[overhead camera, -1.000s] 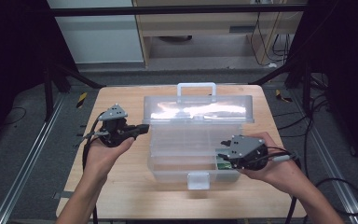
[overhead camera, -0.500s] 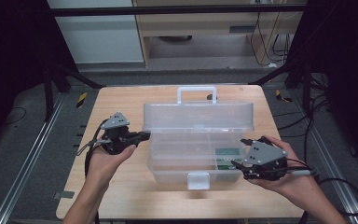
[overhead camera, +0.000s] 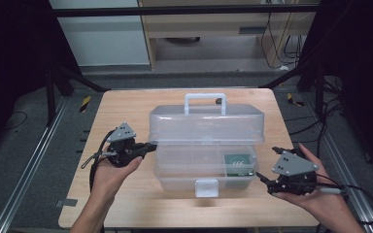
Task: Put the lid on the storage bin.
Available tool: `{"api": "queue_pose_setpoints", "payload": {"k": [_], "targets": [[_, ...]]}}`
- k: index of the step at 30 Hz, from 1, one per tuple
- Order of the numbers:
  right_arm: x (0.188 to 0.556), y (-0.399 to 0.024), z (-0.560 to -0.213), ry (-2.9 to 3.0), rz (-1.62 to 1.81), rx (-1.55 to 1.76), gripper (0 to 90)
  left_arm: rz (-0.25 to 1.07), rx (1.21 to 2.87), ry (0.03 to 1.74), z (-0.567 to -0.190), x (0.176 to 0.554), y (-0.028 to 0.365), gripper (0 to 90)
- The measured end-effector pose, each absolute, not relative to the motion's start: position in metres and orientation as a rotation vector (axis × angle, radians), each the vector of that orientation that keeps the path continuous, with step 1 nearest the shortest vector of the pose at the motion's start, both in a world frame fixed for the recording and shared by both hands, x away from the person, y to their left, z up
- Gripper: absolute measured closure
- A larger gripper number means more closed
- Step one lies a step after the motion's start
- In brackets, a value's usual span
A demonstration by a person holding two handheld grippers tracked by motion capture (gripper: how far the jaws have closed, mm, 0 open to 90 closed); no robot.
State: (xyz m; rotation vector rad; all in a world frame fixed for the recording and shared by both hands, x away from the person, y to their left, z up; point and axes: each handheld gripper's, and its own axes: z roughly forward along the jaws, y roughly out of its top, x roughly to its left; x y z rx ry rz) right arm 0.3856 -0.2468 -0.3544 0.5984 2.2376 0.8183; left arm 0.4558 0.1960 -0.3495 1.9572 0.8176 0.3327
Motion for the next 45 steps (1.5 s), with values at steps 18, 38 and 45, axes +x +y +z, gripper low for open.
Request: {"api": "queue_pose_setpoints", "payload": {"k": [18,38,45], "targets": [[0.387,-0.273,-0.379,2.159,0.791,0.744,15.9,0.374,1.975,0.816,-0.373,0.443,0.201,90.0],[0.391,-0.283,-0.405,2.156,0.74,0.832,17.3,0.356,1.995,0.829,-0.393,0.435,0.203,89.9],[0.395,-0.285,-0.411,2.15,0.735,0.855,17.3,0.349,2.015,0.83,-0.397,0.434,0.203,90.0]]}}
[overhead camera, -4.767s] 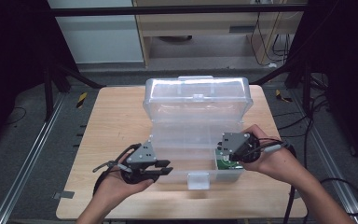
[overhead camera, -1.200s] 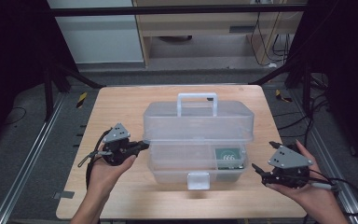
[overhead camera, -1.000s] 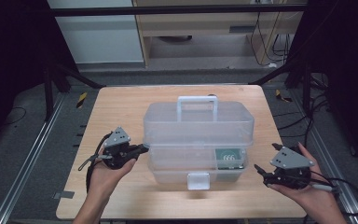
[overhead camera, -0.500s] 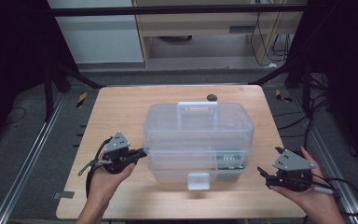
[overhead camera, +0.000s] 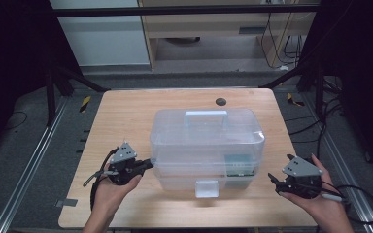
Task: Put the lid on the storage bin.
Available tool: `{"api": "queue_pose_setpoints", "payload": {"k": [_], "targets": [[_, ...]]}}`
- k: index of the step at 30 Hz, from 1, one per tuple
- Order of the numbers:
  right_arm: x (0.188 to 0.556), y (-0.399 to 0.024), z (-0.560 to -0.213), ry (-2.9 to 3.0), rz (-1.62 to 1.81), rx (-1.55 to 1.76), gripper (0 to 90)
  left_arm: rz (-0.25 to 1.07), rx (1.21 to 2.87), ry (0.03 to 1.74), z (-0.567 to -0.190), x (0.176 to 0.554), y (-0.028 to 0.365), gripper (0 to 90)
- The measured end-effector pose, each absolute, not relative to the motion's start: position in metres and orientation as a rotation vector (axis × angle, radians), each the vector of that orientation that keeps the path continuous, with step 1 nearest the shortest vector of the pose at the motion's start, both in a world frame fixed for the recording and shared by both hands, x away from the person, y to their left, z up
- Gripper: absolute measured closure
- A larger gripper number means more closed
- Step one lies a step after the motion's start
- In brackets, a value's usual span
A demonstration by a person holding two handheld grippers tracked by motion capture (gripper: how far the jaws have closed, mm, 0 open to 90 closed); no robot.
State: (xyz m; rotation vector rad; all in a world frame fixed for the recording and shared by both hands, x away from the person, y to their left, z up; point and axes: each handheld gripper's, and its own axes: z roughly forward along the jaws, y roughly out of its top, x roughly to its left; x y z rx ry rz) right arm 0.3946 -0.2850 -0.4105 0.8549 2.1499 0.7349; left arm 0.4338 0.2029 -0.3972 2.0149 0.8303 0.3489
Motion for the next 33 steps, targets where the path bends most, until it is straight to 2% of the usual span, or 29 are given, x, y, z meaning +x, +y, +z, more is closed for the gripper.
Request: {"api": "queue_pose_setpoints", "payload": {"k": [7,14,16,21,22,30,31,33], "targets": [[0.398,-0.282,-0.419,2.151,0.738,0.862,17.5,0.35,2.02,0.826,-0.4,0.433,0.203,90.0],[0.406,-0.283,-0.425,2.127,0.732,0.904,18.2,0.441,2.074,0.866,-0.403,0.436,0.216,89.9],[0.415,-0.287,-0.425,2.101,0.724,0.943,20.1,0.509,2.093,0.917,-0.404,0.446,0.232,90.0],[0.437,-0.293,-0.424,2.06,0.71,1.033,21.7,0.566,2.098,0.975,-0.408,0.468,0.251,90.0],[0.451,-0.296,-0.426,2.041,0.716,1.087,22.9,0.592,2.099,1.005,-0.412,0.478,0.257,90.0],[0.499,-0.304,-0.439,1.994,0.726,1.21,22.8,0.643,2.08,1.072,-0.433,0.52,0.272,89.8],[0.499,-0.304,-0.439,1.994,0.726,1.21,22.8,0.643,2.08,1.072,-0.433,0.52,0.272,87.2],[0.515,-0.305,-0.451,1.985,0.737,1.251,21.8,0.678,2.005,1.145,-0.443,0.535,0.275,67.2]]}}
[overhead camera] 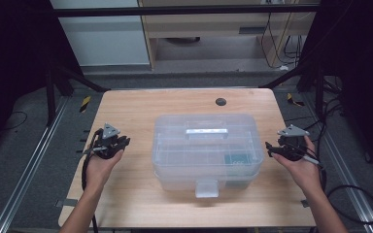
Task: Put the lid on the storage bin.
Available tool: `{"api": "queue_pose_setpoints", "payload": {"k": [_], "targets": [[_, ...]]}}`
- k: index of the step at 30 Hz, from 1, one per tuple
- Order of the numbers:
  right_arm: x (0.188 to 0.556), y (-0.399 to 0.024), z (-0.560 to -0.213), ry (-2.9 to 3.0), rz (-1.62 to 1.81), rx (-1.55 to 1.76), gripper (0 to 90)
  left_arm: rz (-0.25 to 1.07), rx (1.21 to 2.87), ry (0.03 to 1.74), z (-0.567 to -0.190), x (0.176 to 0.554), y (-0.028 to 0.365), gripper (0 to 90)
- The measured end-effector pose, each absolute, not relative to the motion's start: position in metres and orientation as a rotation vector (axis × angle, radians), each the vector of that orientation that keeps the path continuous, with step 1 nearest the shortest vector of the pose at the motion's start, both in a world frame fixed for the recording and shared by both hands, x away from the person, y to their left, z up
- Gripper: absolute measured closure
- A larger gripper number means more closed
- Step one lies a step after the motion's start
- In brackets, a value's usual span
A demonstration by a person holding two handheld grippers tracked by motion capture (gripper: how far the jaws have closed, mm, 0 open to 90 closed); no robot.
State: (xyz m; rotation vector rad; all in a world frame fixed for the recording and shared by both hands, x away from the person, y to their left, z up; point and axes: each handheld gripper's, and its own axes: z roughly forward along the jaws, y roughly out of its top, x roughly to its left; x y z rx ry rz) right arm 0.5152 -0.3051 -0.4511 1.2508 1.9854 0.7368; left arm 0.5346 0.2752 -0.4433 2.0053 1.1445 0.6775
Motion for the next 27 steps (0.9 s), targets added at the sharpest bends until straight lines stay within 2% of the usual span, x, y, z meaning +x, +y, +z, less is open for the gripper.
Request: {"api": "queue_pose_setpoints", "payload": {"k": [2,5,11,18,22,26,27], "targets": [[0.524,-0.306,-0.46,1.982,0.724,1.274,20.7,0.686,1.993,1.185,-0.451,0.543,0.278,50.1],[0.534,-0.309,-0.475,1.98,0.737,1.344,19.7,0.649,1.995,1.254,-0.463,0.554,0.283,32.9],[0.547,-0.309,-0.494,1.976,0.768,1.429,18.6,0.6,2.003,1.32,-0.484,0.564,0.291,23.2],[0.554,-0.303,-0.506,1.968,0.792,1.481,16.8,0.571,2.025,1.371,-0.5,0.568,0.289,17.3],[0.556,-0.302,-0.509,1.953,0.837,1.498,15.8,0.604,1.995,1.357,-0.505,0.567,0.287,12.1],[0.558,-0.301,-0.511,1.939,0.862,1.559,8.7,0.609,1.989,1.361,-0.507,0.566,0.286,4.6],[0.559,-0.298,-0.512,1.943,0.846,1.569,2.8,0.609,1.995,1.382,-0.507,0.566,0.286,1.4]]}}
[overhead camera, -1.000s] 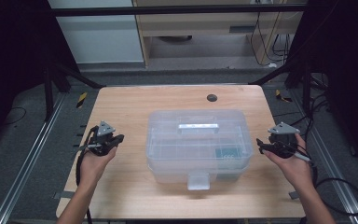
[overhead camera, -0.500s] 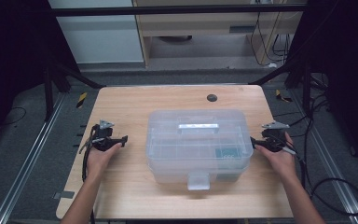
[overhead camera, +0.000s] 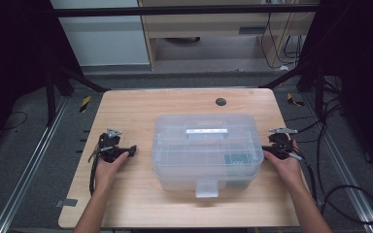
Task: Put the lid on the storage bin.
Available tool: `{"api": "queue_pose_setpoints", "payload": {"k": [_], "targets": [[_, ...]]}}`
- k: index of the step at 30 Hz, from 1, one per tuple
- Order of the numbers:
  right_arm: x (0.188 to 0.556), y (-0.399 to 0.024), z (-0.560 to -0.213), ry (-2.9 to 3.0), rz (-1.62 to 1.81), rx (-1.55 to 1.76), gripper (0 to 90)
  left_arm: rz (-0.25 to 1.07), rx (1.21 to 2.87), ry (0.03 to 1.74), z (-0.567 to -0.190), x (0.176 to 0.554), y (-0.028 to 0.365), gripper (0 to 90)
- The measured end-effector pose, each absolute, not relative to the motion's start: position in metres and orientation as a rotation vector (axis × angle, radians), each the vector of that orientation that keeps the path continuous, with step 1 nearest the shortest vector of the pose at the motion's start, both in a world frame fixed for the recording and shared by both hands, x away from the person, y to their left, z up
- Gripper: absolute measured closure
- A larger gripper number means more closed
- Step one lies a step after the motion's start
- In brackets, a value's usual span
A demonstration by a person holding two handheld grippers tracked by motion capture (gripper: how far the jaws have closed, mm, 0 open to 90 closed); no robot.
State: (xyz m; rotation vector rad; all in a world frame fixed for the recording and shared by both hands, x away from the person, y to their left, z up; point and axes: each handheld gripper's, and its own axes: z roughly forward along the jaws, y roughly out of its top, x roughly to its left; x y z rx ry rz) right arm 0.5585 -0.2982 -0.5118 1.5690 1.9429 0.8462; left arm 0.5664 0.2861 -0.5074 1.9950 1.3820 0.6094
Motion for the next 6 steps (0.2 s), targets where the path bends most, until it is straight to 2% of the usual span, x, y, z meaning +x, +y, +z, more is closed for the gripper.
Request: {"api": "queue_pose_setpoints", "payload": {"k": [6], "targets": [[0.555,-0.2915,-0.5122,1.92,0.82,1.604,0.3,0.608,1.99,1.403,-0.5075,0.5663,0.2862,0.0]]}}
